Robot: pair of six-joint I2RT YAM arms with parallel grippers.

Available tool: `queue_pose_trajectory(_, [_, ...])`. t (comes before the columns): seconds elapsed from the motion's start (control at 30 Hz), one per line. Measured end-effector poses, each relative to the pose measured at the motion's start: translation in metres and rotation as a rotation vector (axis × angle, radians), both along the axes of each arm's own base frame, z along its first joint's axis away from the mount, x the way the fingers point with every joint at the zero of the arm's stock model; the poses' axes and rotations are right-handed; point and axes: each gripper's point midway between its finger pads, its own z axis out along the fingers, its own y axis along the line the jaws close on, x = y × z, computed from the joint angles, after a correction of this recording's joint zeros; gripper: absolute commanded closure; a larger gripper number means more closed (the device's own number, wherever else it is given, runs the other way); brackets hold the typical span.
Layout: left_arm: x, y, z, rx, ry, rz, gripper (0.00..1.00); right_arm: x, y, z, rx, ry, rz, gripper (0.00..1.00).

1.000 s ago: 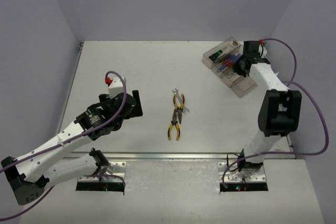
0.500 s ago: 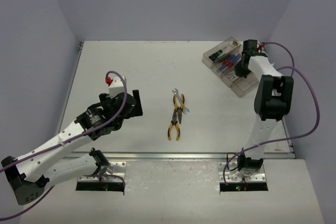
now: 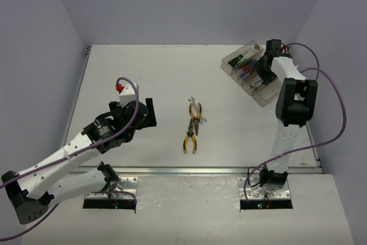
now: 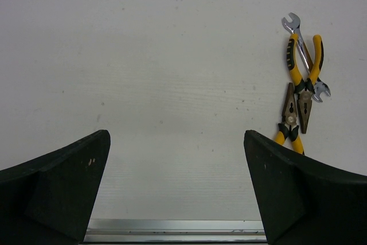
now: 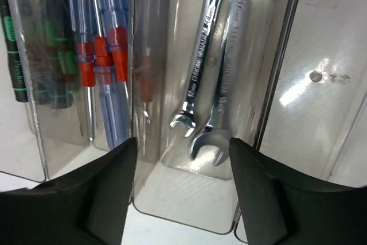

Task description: Sort the tools into containers

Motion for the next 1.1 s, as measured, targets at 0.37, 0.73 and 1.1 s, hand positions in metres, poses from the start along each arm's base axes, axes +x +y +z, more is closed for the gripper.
queue_pose_trajectory(0.37, [0.011,-0.028,-0.025,-0.003,0.109,-0.006,0.0,-0.001,0.028,0.071,0.002,-0.119,0.184,0.3])
queue_pose_trajectory(0.73, [0.079,-0.142,-0.082,-0.04,0.292,-0.07,0.28,-0.15,0.144,0.128,-0.028,-0.273,0.695,0.26])
queue_pose_trajectory(1.1, [0.17,-0.201,-0.109,-0.108,0.294,0.153,0.41,-0.201,0.129,0.072,-0.014,-0.151,0.716,0.25])
